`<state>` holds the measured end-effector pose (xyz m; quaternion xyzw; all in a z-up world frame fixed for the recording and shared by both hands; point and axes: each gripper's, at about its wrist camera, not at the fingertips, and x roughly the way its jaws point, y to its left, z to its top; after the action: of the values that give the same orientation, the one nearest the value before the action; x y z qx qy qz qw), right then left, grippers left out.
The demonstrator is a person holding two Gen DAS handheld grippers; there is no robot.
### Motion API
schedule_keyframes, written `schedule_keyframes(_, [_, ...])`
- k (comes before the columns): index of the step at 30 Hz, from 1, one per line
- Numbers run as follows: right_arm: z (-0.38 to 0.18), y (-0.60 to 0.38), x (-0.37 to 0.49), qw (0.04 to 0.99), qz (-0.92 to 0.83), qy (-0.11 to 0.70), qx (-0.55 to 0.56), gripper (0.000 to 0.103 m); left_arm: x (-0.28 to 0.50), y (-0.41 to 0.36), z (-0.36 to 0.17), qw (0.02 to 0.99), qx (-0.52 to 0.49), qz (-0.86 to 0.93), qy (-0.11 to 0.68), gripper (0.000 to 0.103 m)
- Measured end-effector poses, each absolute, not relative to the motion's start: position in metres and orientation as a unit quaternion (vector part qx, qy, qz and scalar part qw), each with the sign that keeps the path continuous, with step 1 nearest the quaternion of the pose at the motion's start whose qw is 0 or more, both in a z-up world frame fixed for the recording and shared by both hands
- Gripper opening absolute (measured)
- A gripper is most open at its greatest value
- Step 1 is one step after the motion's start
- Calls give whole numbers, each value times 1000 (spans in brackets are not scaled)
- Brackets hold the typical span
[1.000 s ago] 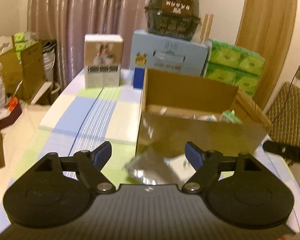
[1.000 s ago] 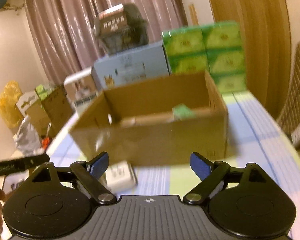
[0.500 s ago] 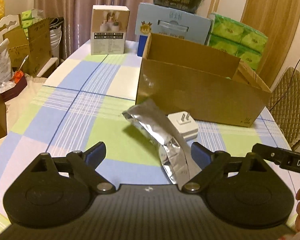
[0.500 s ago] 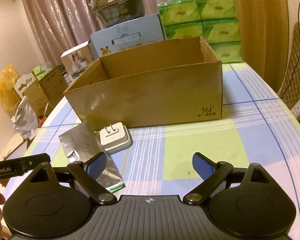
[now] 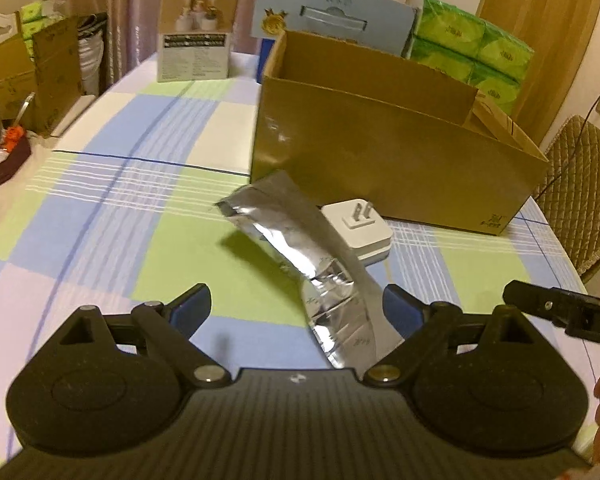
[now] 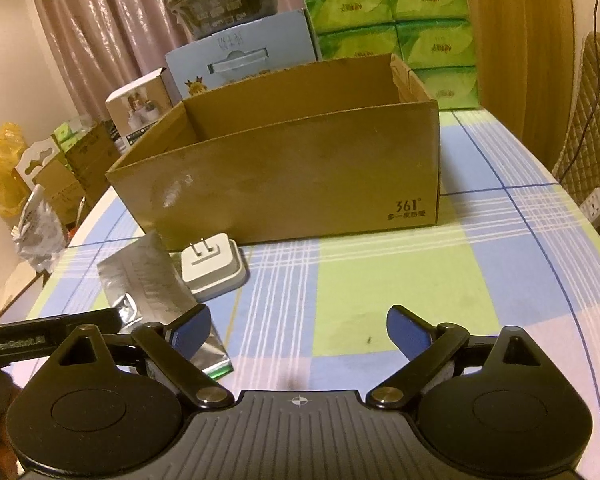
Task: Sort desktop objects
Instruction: 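Move both tools back toward the silver foil bag and white plug, then grasp the silver foil bag with the left tool while the right grasps the white plug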
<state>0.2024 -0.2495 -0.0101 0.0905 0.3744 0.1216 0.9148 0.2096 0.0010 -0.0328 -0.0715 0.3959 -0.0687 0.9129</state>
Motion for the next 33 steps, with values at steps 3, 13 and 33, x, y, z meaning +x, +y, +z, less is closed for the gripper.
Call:
schedule_keyframes(3, [-12,-249,209,914,122,377,85,92,223,-7,-41,910,-70,-77,401,89])
schedule_keyframes(13, [-21,-244,226,909,124,390,77,92,248,-16,-64,895,-72,-120,423,43])
schedule_keyframes(33, [-39,-187,270,901,198,386,-5,92,234,20,-46,902,14,-101,419,64])
